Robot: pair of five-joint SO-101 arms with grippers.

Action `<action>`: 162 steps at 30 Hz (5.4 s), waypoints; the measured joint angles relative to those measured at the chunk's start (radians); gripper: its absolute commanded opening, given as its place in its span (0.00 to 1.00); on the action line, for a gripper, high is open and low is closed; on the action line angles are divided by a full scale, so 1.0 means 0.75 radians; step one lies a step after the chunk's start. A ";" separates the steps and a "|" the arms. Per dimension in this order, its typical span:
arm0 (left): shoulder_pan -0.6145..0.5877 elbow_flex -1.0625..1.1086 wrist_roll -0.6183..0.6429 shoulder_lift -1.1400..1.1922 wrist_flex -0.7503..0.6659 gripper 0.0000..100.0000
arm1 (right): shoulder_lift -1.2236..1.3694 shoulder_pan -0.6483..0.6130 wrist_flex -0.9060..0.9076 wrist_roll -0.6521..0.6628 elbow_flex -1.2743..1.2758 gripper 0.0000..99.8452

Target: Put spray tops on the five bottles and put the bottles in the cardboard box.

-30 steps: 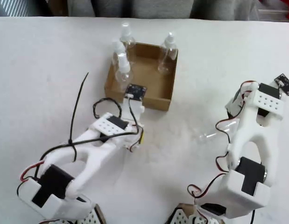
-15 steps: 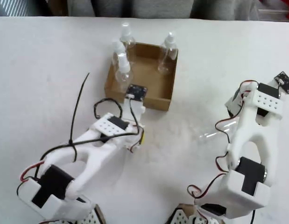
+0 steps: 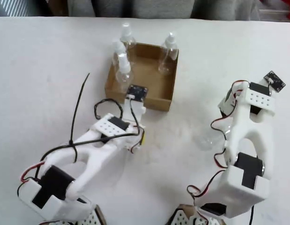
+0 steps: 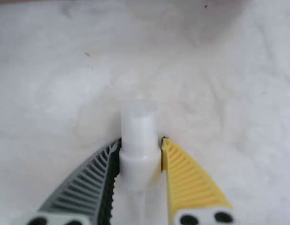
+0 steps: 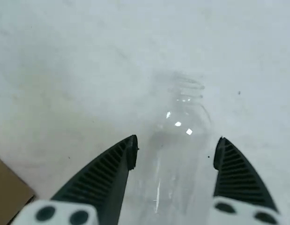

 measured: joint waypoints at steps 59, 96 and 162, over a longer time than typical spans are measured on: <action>0.000 0.000 0.002 0.000 0.000 0.02 | 0.113 -0.061 0.295 0.816 -0.243 0.02; -0.010 0.000 0.002 0.000 0.000 0.02 | -1.939 -0.554 -1.334 0.857 1.534 0.02; 0.149 -0.593 0.002 -0.910 -0.460 0.02 | -2.545 -1.056 -0.968 0.620 1.948 0.02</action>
